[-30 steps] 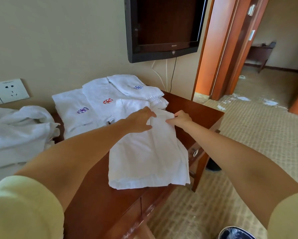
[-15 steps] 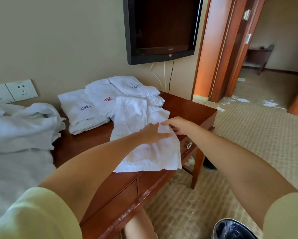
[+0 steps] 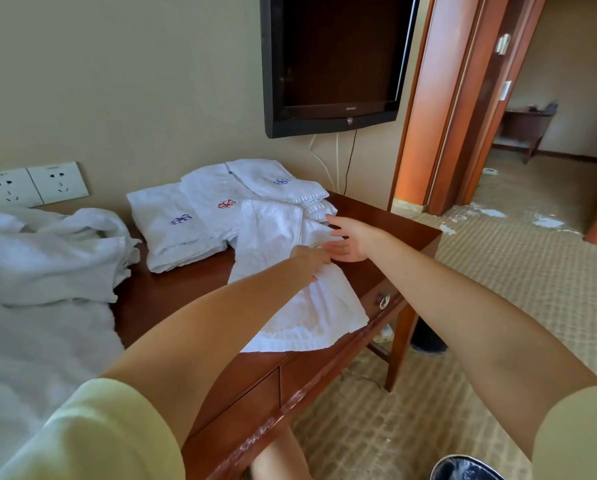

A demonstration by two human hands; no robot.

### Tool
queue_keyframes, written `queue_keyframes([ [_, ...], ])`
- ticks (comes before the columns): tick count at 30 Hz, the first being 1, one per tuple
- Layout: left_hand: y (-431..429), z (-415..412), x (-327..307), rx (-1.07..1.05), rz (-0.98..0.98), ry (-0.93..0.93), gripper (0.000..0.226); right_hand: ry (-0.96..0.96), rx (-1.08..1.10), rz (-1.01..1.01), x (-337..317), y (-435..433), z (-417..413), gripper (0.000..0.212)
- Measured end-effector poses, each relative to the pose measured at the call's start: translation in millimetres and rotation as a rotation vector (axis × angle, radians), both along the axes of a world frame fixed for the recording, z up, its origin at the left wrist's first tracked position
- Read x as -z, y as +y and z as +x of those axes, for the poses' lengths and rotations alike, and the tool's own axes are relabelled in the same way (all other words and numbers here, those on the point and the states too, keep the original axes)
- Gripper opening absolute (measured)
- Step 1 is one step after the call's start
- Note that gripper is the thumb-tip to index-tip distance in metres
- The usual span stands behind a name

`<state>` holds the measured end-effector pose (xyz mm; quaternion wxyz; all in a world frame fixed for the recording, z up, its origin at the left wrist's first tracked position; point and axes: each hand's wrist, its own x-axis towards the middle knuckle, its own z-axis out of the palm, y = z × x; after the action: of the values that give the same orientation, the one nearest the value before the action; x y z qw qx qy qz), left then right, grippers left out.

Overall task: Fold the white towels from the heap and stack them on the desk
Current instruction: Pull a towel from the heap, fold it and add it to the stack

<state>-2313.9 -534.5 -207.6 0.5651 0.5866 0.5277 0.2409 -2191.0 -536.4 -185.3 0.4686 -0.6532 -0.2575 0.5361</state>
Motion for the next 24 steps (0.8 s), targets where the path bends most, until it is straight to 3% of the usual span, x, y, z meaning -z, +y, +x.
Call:
queue_keyframes([
  [5,10.9,-7.5,6.6,-0.010,-0.054,-0.054,0.066,-0.001,0.193,-0.072,15.6,21.2,0.4,0.055],
  [7,15.2,-12.3,8.5,0.013,-0.112,-0.069,0.064,0.076,0.227,-0.051,23.7,26.9,-4.3,0.041],
  [15,22.8,-22.6,0.0,0.081,-0.284,-0.083,0.019,0.306,0.406,0.212,31.2,44.7,-2.3,0.015],
  [19,19.3,-31.9,-15.1,0.052,-0.386,-0.155,0.004,0.201,0.373,0.316,3.1,53.5,-1.6,0.013],
  [24,26.7,-70.6,-34.0,0.032,-0.366,-0.148,0.009,0.054,0.220,0.393,-24.7,68.6,-32.8,0.007],
])
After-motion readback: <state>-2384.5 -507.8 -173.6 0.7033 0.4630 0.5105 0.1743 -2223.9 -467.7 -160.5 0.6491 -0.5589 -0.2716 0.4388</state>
